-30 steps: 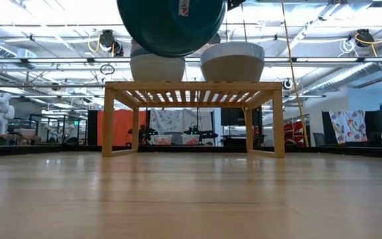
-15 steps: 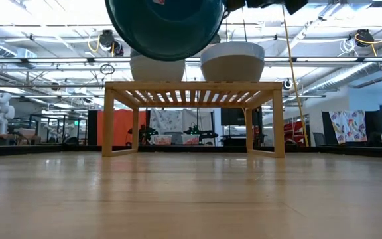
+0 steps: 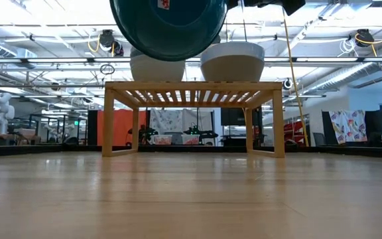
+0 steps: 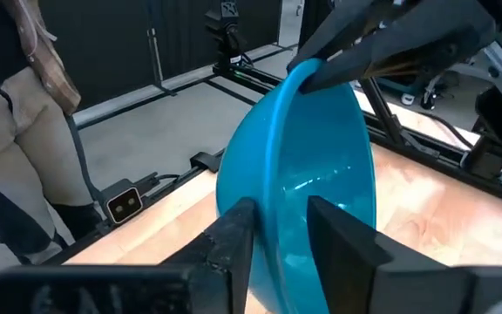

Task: Place and stack bowls onto a shelf
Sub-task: Stack the small blue bowl on top of the large orange bowl on the shelf

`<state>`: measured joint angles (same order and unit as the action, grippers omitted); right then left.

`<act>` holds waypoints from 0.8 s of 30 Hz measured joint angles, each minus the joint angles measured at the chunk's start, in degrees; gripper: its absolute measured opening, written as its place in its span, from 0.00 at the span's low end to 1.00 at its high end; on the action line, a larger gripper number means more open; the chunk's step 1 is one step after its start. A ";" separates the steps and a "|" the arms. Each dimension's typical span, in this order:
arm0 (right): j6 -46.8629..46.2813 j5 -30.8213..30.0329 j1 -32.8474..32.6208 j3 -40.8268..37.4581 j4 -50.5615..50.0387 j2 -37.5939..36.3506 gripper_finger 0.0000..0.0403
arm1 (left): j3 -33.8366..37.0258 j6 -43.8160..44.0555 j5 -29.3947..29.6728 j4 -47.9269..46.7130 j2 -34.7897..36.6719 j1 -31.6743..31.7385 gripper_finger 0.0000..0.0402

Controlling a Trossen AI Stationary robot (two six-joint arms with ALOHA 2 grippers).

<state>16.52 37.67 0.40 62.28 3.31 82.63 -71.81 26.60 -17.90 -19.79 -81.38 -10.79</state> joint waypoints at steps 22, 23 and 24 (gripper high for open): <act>2.86 4.63 1.18 0.13 0.53 -0.02 0.02 | 0.00 -3.94 0.29 3.49 -0.15 2.58 0.08; 3.11 4.55 1.18 0.13 0.58 -0.02 0.02 | 0.00 -4.03 0.25 3.58 -0.15 2.65 0.10; 3.48 4.50 1.18 0.13 0.67 -0.02 0.02 | 0.00 -3.84 0.27 3.75 -0.15 2.67 0.12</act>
<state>20.00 42.17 1.59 62.41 3.98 82.61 -71.81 22.75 -17.63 -16.03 -81.54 -8.12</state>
